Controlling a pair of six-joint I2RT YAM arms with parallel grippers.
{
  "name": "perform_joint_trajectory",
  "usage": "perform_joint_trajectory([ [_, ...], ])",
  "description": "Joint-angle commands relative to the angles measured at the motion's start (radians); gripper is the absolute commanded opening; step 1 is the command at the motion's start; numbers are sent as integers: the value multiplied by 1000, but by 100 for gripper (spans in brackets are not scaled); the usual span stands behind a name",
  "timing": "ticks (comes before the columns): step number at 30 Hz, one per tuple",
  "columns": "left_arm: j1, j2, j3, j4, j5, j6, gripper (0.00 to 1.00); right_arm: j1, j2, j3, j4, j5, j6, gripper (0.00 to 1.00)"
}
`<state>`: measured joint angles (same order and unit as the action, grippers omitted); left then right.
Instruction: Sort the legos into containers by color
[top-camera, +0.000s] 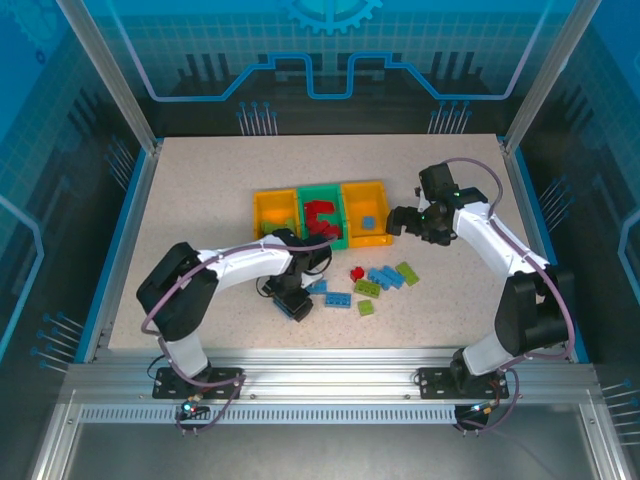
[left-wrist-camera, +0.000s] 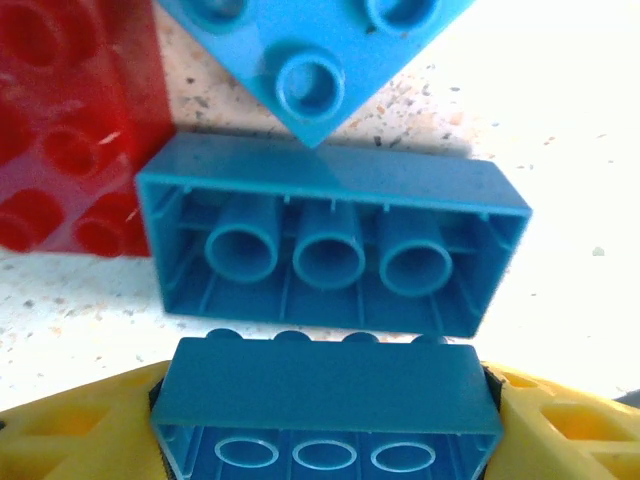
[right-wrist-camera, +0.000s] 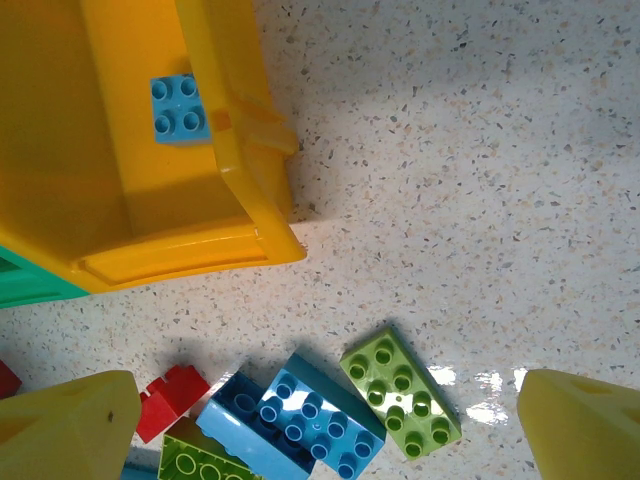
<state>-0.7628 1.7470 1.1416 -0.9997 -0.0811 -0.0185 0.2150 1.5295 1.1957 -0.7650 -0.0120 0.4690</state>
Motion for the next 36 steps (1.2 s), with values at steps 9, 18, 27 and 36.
perform_joint_trajectory([
  [9,8,-132,211,-108,31,-18,69,-18,-30,-56,24,-15,-14,97],
  [18,32,-3,448,129,191,-55,68,-3,-53,-130,46,-64,-31,94],
  [27,53,319,816,209,266,-71,68,58,-117,-244,22,-47,72,89],
  [36,93,510,1011,244,239,-92,68,130,-169,-359,59,-78,301,90],
])
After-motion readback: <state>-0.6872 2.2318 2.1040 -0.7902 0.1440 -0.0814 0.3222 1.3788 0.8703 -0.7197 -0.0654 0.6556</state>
